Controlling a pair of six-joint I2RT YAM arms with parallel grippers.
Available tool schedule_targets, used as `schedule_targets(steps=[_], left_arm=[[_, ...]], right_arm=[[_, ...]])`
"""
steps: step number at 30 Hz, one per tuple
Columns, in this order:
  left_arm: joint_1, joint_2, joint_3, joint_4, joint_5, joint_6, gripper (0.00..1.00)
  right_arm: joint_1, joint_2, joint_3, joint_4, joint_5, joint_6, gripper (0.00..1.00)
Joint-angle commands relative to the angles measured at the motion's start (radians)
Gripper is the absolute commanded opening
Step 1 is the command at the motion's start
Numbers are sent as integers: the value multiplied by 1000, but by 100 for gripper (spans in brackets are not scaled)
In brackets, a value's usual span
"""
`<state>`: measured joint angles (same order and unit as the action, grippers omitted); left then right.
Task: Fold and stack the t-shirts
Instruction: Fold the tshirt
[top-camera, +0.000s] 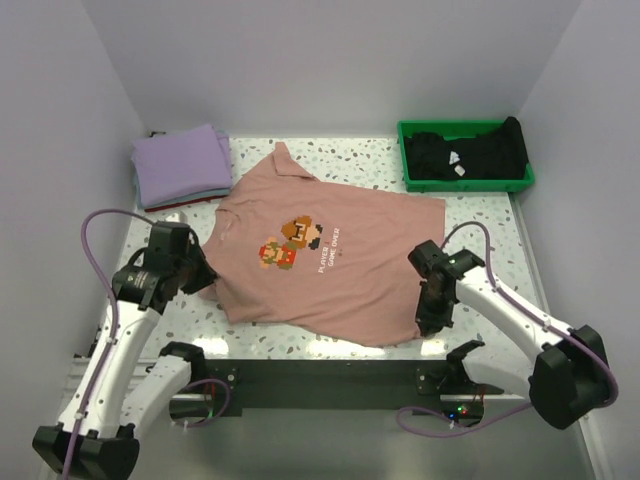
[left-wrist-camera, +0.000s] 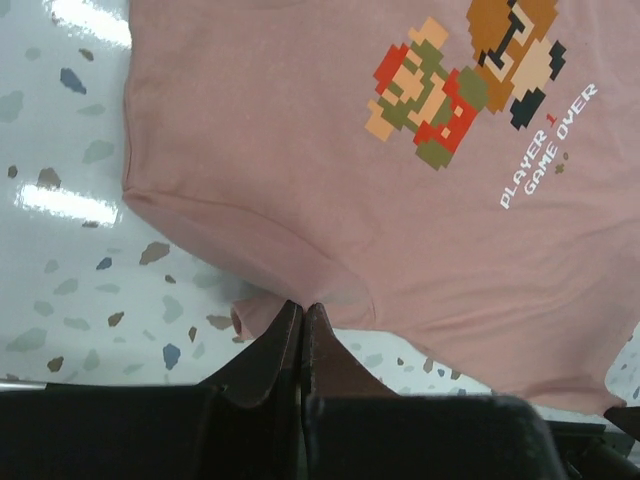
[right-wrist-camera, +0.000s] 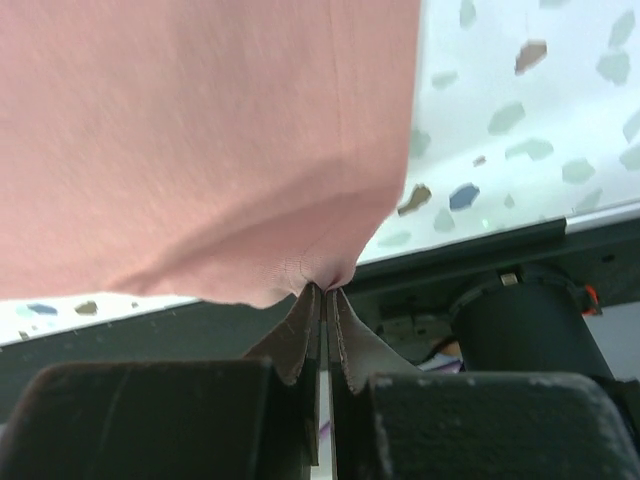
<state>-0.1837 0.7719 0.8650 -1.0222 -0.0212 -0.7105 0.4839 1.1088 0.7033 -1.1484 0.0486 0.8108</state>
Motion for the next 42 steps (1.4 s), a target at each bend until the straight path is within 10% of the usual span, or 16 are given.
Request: schedule_targets(steps=[1, 42], left_arm=[[6, 50, -1, 190, 17, 57, 0], [56, 570, 354, 428, -3, 289, 0]], right_arm=[[-25, 60, 42, 108, 19, -30, 0], [-384, 367, 421, 187, 71, -328, 0]])
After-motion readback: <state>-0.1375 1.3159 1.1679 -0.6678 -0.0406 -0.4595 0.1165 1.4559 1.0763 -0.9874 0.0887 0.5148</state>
